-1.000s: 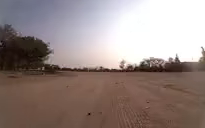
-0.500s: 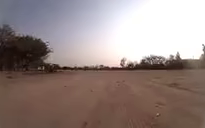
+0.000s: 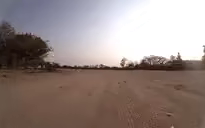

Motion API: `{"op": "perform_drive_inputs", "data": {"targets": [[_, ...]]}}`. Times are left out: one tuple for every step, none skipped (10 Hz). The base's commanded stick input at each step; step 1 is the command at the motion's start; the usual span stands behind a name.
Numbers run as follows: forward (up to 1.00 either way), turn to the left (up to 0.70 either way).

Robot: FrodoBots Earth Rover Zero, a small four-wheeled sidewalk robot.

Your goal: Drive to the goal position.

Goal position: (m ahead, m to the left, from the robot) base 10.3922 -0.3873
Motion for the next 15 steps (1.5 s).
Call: {"op": "perform_drive_inputs", "data": {"targets": [[0.70, 0.00], [0.70, 0.00], [0.70, 0.00], [0.70, 0.00], [0.70, 0.00], [0.70, 0.00], [0.70, 0.00], [0.70, 0.00], [0.70, 0.00], [0.70, 0.00], [0.70, 0.00], [0.70, 0.00], [0.70, 0.00], [0.70, 0.00], [0.70, 0.00]]}}
